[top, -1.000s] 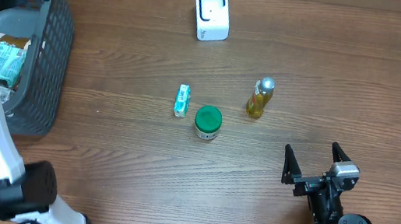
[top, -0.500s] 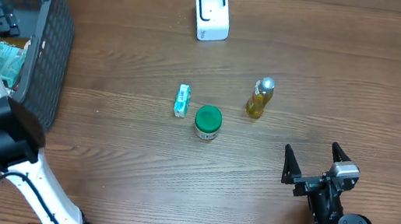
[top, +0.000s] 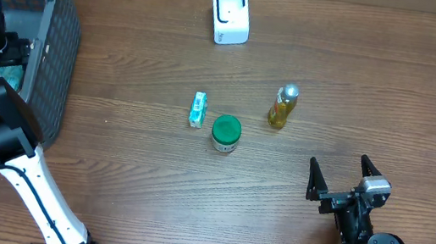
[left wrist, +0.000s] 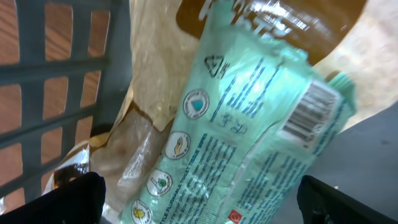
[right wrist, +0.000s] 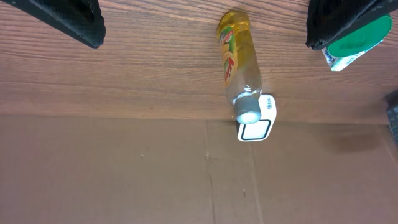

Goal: Scan the item barcode
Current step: 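Lower the left gripper into the basket and grasp a green packet, then lift the green packet and brown PanTree bag out, carry toward table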

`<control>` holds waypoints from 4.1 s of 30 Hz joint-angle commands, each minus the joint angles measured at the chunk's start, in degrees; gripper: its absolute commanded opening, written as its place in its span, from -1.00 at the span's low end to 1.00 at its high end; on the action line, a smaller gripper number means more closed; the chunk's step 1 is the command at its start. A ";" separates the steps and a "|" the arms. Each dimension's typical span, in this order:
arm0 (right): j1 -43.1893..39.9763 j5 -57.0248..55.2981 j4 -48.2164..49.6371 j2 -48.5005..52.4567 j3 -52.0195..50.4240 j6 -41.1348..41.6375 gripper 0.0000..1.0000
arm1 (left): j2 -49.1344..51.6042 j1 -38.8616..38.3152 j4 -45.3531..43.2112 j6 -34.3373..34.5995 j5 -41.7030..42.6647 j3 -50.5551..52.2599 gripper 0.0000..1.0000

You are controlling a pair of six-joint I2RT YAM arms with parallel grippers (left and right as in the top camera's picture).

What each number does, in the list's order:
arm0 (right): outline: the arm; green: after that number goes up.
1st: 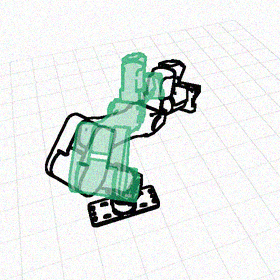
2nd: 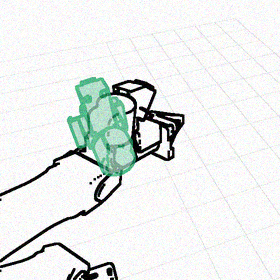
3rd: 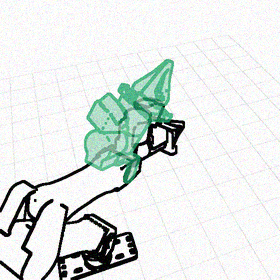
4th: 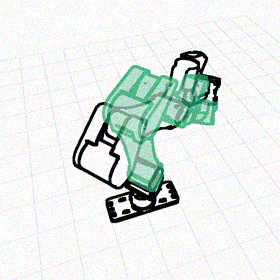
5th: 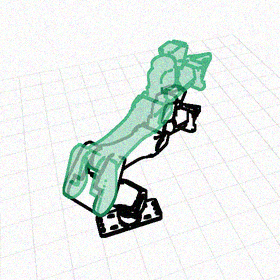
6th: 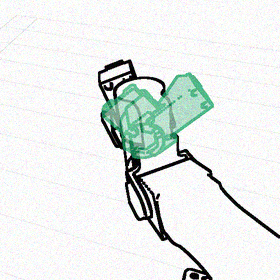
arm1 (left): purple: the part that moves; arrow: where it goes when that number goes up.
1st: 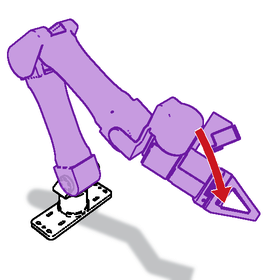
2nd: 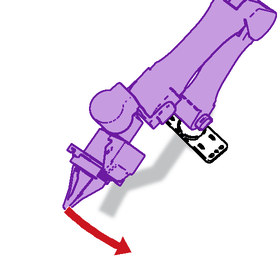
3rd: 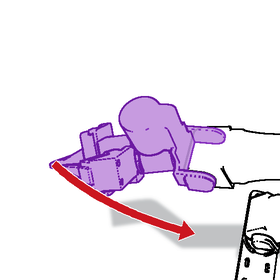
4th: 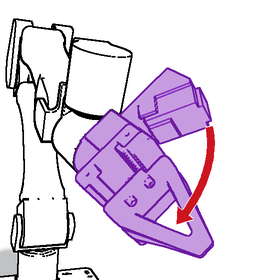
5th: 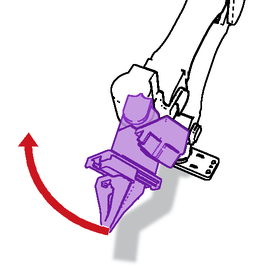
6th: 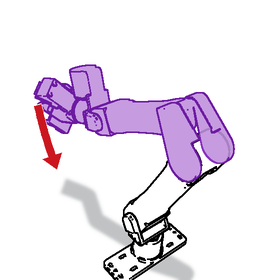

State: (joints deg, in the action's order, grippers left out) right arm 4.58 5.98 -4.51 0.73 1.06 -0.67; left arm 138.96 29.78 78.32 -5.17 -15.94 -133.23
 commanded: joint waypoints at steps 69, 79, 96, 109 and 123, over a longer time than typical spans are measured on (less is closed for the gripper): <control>-0.11 -0.07 0.24 -0.57 -0.61 -0.24 1.00 | -17.59 -1.40 18.08 21.94 40.28 -44.06 -0.92; -0.11 -0.07 0.24 -0.57 -0.61 -0.24 1.00 | -17.46 -11.06 18.47 22.05 49.18 -42.97 -0.91; -0.11 -0.07 0.24 -0.57 -0.61 -0.24 1.00 | -17.46 -33.29 18.47 33.57 26.71 -21.64 -0.91; -0.11 -0.07 0.24 -0.57 -0.61 -0.26 1.00 | -17.46 -35.82 10.67 43.50 19.85 10.38 -0.92; -0.11 -0.07 0.24 -0.57 -0.61 -0.26 1.00 | -17.46 -35.82 -7.21 49.13 18.95 30.88 -0.91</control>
State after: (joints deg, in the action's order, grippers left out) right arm 4.58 5.98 -4.56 0.73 1.06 -0.67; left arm 122.02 -5.65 72.47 41.93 4.47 -104.25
